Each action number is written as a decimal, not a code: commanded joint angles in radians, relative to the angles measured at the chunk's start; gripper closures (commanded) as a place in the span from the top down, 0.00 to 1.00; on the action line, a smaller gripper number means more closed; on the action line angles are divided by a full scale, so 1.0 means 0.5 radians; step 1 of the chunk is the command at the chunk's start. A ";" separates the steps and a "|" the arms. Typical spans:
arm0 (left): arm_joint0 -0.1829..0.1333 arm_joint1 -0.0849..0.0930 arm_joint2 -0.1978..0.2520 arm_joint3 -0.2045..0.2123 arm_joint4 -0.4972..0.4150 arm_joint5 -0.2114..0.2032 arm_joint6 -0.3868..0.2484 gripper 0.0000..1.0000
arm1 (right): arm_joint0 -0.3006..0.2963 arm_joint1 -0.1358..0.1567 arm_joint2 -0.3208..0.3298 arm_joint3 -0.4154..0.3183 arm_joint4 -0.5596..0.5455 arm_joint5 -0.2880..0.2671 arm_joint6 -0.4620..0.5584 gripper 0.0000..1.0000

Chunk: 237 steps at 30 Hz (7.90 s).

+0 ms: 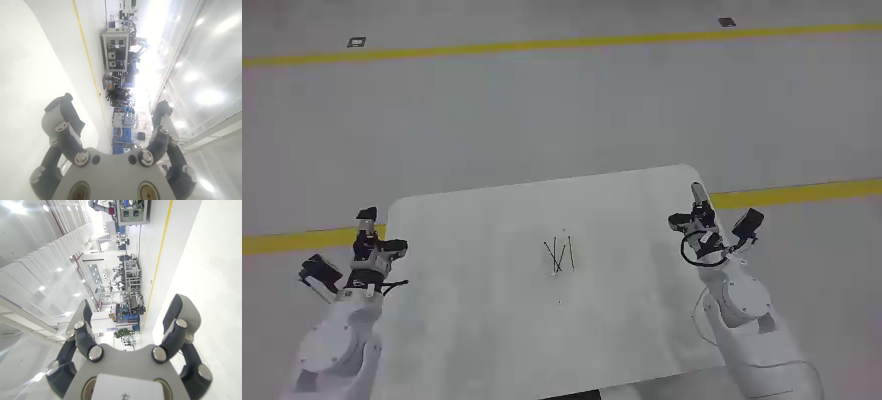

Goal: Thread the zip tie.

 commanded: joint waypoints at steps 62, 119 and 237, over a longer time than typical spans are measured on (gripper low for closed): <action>-0.848 -0.029 1.281 -0.195 1.311 0.639 -1.384 1.00 | -0.176 0.026 0.301 0.195 0.311 -0.405 0.948 1.00; -1.472 -0.614 1.750 0.709 2.115 0.680 -1.691 1.00 | -0.176 0.026 0.301 0.195 0.311 -0.405 0.948 1.00; -1.601 -1.036 1.611 1.609 2.691 0.680 -1.703 0.02 | -0.176 0.026 0.301 0.195 0.311 -0.405 0.948 1.00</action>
